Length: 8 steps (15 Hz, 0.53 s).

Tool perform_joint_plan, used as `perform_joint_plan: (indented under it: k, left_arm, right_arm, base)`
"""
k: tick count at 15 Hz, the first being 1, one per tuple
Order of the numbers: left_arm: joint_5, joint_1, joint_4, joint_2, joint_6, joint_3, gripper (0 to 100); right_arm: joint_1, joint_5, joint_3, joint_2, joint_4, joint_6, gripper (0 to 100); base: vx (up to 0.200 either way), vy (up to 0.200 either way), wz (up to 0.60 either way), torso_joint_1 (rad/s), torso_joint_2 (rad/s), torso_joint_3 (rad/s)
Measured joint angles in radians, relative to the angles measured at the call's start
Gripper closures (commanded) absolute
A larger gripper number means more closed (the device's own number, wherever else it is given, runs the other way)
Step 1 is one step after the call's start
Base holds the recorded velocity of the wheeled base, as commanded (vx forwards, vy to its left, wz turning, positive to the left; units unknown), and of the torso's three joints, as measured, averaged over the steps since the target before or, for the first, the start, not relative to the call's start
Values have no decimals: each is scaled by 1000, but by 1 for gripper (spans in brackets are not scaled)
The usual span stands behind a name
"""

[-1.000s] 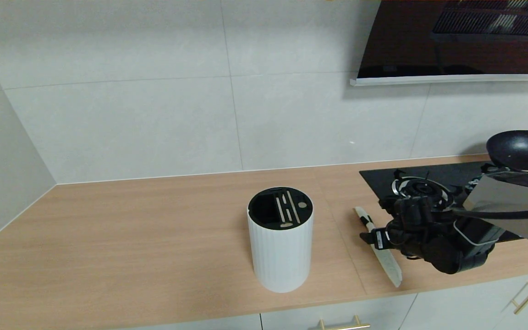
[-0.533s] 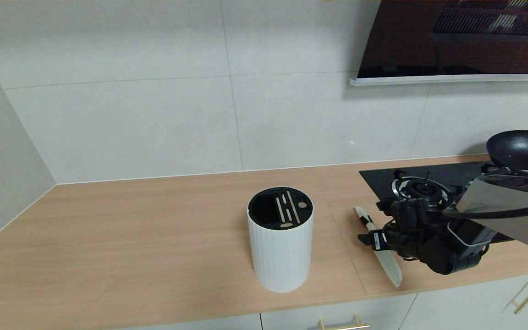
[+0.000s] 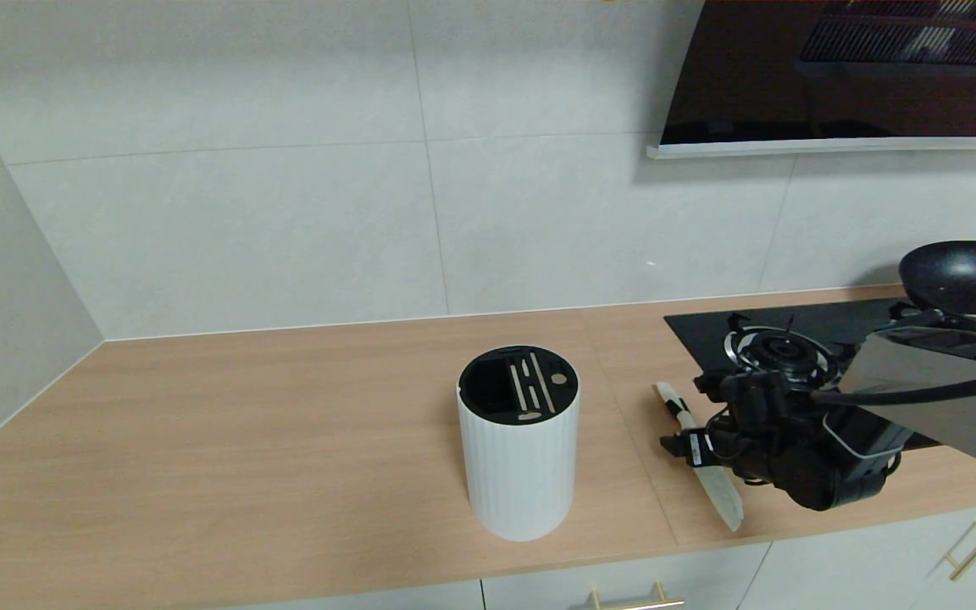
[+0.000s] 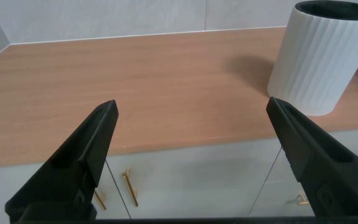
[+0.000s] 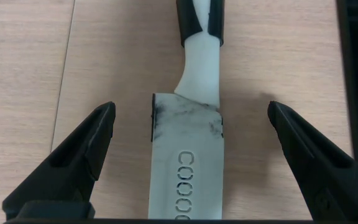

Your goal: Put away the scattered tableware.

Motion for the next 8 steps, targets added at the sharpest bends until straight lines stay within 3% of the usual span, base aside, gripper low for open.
perform_joint_plan:
  k: [1, 2, 8]
  left_arm:
    - [0, 0, 0, 0, 0, 0, 0]
    - [0, 0, 0, 0, 0, 0, 0]
    - [0, 0, 0, 0, 0, 0, 0]
  right_arm:
    - [0, 1, 0, 1, 0, 0, 0]
    - [0, 1, 0, 2, 0, -1, 100]
    - [1, -1, -1, 15, -2, -6, 100]
  base:
    - [0, 0, 0, 0, 0, 0]
    - [0, 0, 0, 0, 0, 0]
    - [0, 0, 0, 0, 0, 0]
